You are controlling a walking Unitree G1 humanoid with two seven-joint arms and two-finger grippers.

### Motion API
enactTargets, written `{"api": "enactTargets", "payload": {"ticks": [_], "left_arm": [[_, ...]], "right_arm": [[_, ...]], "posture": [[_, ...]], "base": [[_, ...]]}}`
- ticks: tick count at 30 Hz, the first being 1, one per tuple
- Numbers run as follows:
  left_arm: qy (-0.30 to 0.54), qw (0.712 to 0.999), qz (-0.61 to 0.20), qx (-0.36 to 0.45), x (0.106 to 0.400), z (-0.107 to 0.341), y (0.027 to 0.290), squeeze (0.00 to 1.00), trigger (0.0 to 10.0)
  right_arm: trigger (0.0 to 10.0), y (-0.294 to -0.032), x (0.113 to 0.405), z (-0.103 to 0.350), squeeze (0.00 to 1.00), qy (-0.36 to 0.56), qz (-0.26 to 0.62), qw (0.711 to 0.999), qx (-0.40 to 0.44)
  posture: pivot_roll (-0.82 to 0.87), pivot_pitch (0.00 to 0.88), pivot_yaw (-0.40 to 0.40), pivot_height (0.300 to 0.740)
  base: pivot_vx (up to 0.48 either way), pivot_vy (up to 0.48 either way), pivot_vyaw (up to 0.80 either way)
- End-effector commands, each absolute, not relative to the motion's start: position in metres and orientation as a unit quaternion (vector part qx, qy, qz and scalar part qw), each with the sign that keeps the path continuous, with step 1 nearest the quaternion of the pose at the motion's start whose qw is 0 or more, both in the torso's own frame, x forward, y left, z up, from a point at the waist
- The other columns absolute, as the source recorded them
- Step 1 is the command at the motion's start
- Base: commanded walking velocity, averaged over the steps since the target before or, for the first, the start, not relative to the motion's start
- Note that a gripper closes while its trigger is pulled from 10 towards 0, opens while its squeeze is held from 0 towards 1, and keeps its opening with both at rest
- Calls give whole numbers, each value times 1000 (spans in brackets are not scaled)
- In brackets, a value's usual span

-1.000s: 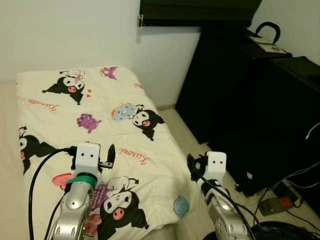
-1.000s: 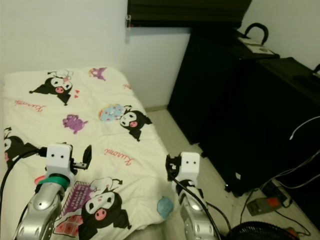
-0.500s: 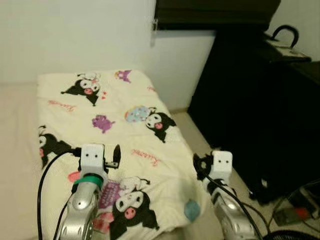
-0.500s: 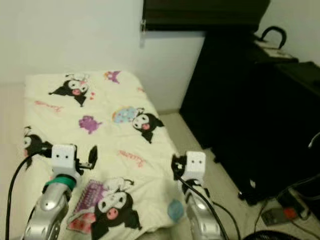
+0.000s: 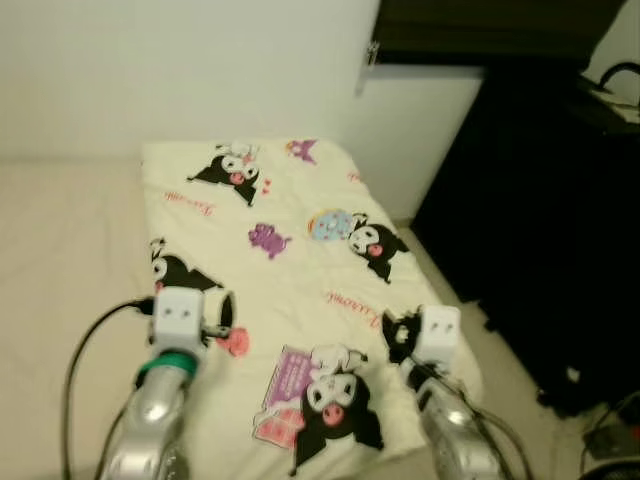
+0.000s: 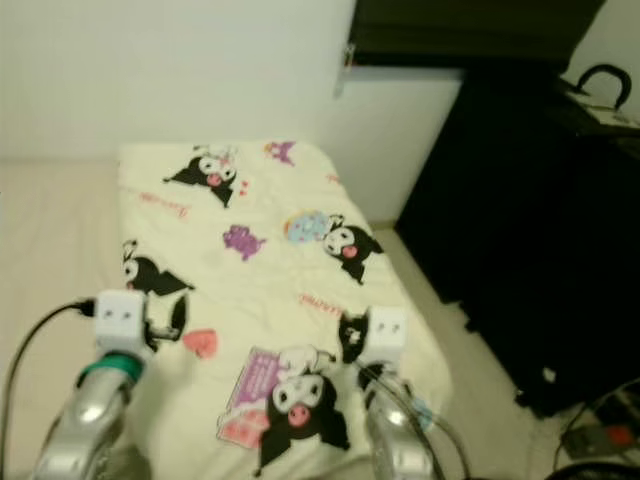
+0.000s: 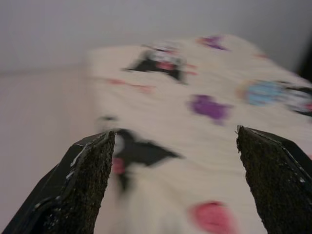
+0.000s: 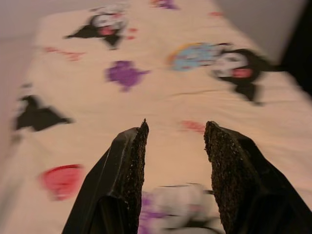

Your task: Clean up the room

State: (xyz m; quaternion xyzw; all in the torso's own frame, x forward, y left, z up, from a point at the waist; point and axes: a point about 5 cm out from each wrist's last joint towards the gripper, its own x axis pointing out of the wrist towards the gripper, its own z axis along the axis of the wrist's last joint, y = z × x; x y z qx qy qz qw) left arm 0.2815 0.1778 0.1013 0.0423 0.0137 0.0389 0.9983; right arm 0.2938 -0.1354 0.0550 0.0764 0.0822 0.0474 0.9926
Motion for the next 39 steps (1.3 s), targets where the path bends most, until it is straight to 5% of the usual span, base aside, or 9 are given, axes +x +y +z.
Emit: {"api": "enactTargets", "payload": {"ticks": [1, 19, 39], "left_arm": [[24, 998, 34, 36, 279, 97, 174, 0, 10000], [25, 998, 32, 37, 279, 97, 174, 0, 10000], [27, 997, 8, 68, 278, 98, 171, 0, 10000]], "right_arm": [[10000, -143, 293, 53, 0, 86, 36, 993, 71], [10000, -142, 292, 52, 0, 86, 35, 993, 73], [10000, -143, 292, 51, 0, 89, 33, 993, 75]], "posture": [[104, 0, -44, 740], [106, 0, -41, 740], [106, 0, -39, 740]], "base": [[0, 412, 0], [0, 415, 0], [0, -361, 0]]}}
